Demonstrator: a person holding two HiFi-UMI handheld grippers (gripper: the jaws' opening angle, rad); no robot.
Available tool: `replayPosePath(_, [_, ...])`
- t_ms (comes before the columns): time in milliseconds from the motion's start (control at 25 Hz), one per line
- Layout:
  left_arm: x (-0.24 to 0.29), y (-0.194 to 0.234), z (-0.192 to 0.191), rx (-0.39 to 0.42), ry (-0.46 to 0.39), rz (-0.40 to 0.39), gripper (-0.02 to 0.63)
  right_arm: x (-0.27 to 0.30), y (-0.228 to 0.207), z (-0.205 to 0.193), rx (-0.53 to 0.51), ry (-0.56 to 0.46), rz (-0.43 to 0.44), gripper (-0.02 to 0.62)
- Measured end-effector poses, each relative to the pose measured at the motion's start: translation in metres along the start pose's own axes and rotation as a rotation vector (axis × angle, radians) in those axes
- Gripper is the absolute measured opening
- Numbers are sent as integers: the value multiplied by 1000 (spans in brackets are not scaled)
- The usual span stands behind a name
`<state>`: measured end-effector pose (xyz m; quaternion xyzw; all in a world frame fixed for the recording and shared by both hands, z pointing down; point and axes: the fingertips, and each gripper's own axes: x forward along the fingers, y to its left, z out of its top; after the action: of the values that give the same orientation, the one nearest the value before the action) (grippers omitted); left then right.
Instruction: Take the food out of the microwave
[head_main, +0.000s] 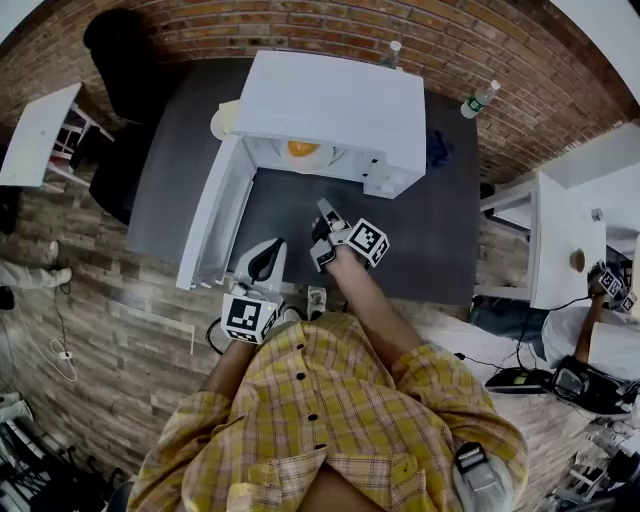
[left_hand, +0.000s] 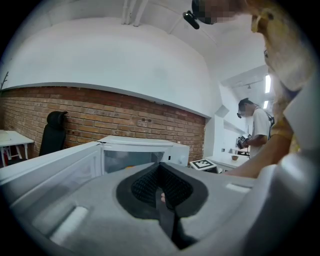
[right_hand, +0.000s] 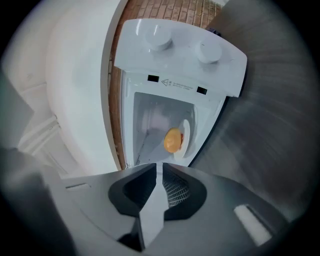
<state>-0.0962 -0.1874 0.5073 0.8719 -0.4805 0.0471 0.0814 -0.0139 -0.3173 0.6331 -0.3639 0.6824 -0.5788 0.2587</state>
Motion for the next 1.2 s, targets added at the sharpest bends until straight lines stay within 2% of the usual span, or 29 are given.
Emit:
replayPosePath(280, [8, 8, -2, -5, 10, 23, -2, 25, -30, 11, 137, -41, -50, 75])
replayPosePath(560, [17, 9, -6, -11, 15, 22, -2, 43, -57, 22, 227, -95, -86, 87])
replayPosePath(840, [29, 4, -5, -13, 23, -5, -2, 62, -61, 29, 204, -59, -98, 87])
replayPosePath(1200, [34, 7, -15, -28, 50, 0, -2, 79, -75, 32, 196, -48, -130, 91])
